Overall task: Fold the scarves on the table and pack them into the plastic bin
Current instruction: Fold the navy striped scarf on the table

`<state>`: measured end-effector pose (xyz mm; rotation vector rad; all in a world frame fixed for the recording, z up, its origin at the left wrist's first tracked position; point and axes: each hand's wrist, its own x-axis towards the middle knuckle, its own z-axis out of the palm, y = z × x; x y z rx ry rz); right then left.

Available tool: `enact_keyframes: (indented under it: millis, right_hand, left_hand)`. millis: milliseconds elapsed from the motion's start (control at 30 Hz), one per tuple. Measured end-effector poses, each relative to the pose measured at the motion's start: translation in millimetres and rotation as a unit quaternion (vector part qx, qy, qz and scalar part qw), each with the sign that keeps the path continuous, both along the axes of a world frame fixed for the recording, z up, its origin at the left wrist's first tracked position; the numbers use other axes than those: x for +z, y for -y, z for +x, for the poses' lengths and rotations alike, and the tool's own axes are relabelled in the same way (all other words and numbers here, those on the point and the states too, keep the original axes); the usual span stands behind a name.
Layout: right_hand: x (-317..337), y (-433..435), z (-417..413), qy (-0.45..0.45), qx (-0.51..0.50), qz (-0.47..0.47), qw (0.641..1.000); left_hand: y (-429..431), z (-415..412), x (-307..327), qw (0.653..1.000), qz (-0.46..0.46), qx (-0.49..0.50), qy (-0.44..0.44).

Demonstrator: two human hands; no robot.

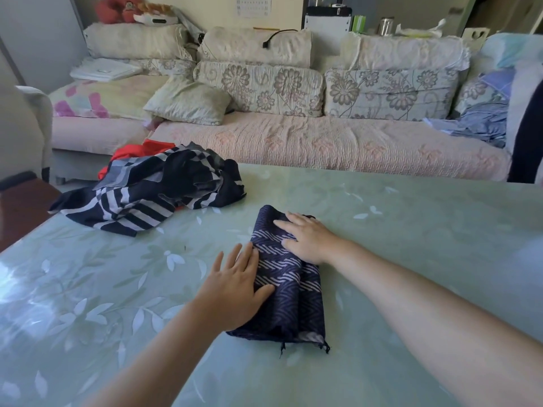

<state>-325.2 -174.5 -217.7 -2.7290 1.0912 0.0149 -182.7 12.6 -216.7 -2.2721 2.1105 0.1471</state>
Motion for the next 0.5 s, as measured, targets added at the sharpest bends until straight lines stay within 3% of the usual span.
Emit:
enact_keyframes:
  millis: [100,167,333,500]
  right_hand:
    - [4,4,3,-0.006,-0.006,-0.002,1.000]
    - [4,5,3,0.008,-0.008,-0.007,1.000]
    - [4,-2,-1,0.189,0.098,-0.166,0.963]
    - [-10,0,0,0.000,0.042,-0.053,0.998]
  left_hand:
    - [3,-9,0,0.993,-0.066,-0.091,0.023]
    - [7,-16,1,0.989,-0.083,-0.119,-0.006]
    - [8,-17,-7,1.000,0.011,-0.021,0.006]
    - [8,-29,-8,0.999,0.017,-0.011,0.042]
